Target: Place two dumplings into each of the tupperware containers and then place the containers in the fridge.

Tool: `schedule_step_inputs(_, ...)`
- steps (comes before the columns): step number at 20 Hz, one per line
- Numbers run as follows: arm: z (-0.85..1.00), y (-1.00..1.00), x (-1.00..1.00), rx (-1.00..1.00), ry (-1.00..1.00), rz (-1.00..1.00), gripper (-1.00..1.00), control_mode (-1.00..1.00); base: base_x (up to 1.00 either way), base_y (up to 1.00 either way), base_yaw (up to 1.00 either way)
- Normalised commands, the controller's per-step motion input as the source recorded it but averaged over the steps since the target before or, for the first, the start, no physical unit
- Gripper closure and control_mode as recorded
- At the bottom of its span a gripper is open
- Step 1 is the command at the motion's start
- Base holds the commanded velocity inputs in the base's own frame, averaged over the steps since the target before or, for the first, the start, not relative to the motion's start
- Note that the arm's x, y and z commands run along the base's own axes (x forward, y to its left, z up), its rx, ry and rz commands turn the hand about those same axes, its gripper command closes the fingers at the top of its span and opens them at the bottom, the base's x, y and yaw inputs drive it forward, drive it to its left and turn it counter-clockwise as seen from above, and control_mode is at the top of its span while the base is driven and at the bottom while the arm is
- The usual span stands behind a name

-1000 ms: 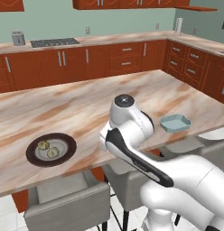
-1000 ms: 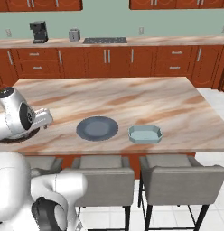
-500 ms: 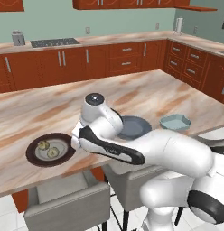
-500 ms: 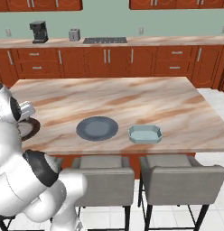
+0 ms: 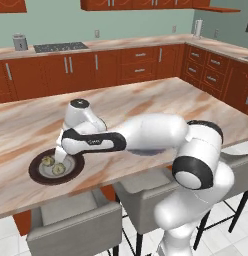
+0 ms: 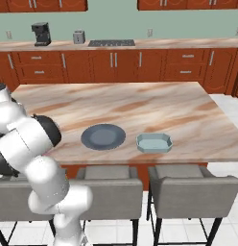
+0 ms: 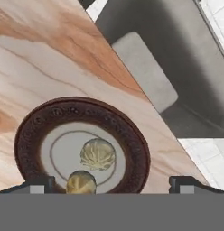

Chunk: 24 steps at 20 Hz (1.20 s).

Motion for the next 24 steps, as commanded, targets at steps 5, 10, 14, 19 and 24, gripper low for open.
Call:
schedule_step_inputs(5, -0.55, 0.66, 0.61, 0.00, 0.13, 0.06, -1.00, -1.00, 0.00, 0.00, 0.00)
schedule_step_inputs(10, -0.57, 0.57, 0.56, 0.00, 0.03, 0.00, -1.00, -1.00, 0.00, 0.00, 0.00)
schedule_step_inputs(14, -0.51, 0.46, 0.45, -0.02, 0.04, -0.03, -1.00, -1.00, 0.00, 0.00, 0.00)
schedule_step_inputs(19, -0.38, 0.13, 0.47, -0.03, 0.04, -0.11, -1.00, -1.00, 0.00, 0.00, 0.00)
schedule_step_inputs(24, -0.41, 0.02, 0.14, -0.02, 0.03, -0.17, -1.00, -1.00, 0.00, 0.00, 0.00)
